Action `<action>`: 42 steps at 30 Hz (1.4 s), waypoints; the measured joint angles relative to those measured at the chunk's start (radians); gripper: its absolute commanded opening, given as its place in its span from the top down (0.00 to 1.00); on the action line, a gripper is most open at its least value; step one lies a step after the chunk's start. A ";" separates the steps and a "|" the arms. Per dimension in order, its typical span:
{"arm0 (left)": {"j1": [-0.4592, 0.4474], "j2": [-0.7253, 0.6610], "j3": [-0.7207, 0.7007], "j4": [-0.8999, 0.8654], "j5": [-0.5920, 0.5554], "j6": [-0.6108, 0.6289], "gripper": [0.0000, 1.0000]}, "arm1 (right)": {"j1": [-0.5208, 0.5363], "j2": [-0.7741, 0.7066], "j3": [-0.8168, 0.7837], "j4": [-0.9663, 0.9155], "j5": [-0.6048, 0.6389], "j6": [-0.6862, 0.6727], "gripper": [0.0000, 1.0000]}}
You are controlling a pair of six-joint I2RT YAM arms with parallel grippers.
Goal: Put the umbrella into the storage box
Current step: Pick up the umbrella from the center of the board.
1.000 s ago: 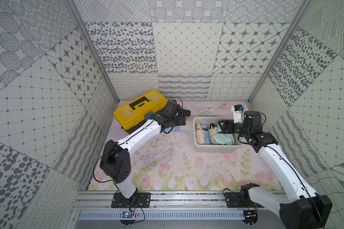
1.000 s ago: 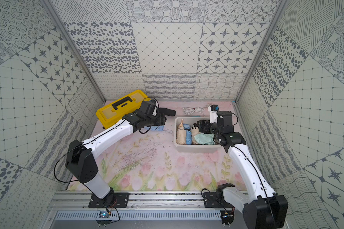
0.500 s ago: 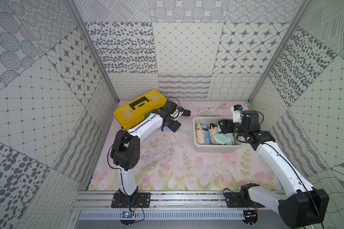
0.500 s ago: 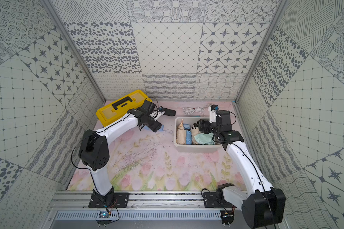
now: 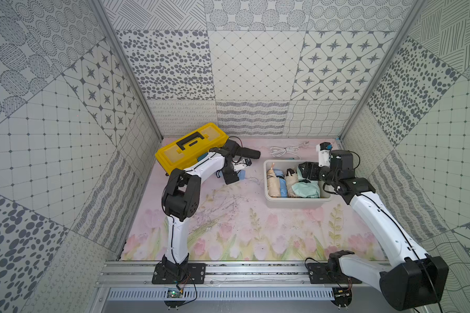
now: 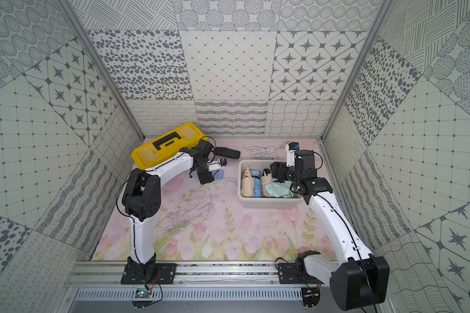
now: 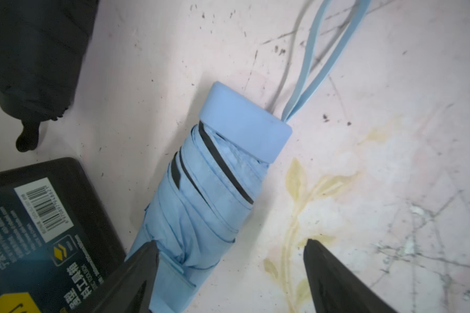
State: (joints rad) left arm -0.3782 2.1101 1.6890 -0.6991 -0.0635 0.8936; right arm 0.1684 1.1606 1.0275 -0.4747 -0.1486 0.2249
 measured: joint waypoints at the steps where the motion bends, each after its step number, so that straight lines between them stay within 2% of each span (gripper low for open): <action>1: 0.003 0.011 0.008 0.001 0.000 0.021 0.10 | 0.000 0.005 0.006 0.000 0.000 0.000 0.20; 10: 0.019 0.081 0.024 0.072 -0.021 0.166 0.12 | 0.000 0.026 0.026 0.001 0.000 0.000 0.20; 15: 0.025 0.098 0.029 0.108 -0.021 0.213 0.23 | 0.000 0.032 0.026 0.000 0.000 0.003 0.20; 19: 0.026 0.098 0.008 0.141 -0.020 0.244 0.36 | 0.000 0.032 0.026 0.000 0.000 0.004 0.20; 29: 0.018 0.060 -0.095 0.309 -0.060 0.303 0.53 | 0.000 0.020 0.026 0.000 -0.003 0.006 0.20; 35: -0.003 0.022 -0.171 0.389 -0.101 0.315 0.64 | 0.000 -0.037 0.014 0.001 -0.005 0.011 0.20; 42: -0.025 -0.052 -0.267 0.401 -0.122 0.310 0.71 | 0.000 -0.107 -0.035 0.000 -0.009 0.013 0.20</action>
State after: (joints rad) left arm -0.4030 2.0579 1.4223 -0.2977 -0.1860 1.2034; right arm 0.1684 1.0538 0.9920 -0.4751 -0.1574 0.2379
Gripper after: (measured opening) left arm 0.502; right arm 0.800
